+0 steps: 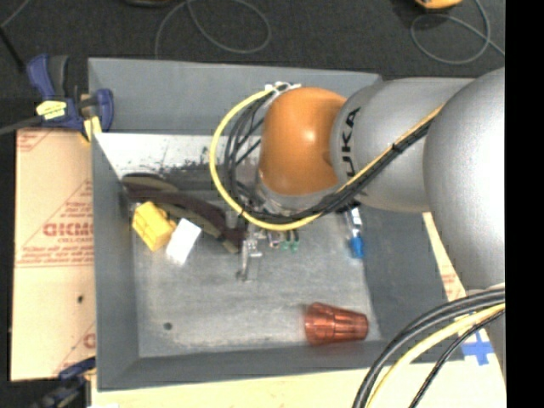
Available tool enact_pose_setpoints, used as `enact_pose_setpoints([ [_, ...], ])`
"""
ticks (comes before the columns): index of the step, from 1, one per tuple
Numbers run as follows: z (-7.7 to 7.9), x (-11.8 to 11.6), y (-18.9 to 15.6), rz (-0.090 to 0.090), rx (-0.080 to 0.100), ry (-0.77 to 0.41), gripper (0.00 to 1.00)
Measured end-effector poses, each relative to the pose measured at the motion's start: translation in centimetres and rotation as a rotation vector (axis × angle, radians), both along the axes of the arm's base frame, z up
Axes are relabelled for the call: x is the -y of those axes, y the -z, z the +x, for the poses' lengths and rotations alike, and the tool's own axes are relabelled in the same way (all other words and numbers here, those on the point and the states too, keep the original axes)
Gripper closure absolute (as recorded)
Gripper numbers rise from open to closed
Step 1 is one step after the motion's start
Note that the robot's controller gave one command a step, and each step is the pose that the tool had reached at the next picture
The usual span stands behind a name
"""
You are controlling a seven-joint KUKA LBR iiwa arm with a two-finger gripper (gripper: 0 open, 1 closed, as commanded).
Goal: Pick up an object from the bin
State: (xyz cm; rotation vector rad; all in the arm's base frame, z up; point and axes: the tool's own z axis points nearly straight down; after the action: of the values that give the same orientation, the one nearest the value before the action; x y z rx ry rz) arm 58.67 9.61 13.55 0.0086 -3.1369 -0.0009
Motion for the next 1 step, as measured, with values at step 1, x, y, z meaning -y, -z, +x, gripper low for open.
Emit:
enact_pose_setpoints([
  [1, 0.18, 0.05, -0.5, 0.001, 0.008, 0.002, 0.0],
])
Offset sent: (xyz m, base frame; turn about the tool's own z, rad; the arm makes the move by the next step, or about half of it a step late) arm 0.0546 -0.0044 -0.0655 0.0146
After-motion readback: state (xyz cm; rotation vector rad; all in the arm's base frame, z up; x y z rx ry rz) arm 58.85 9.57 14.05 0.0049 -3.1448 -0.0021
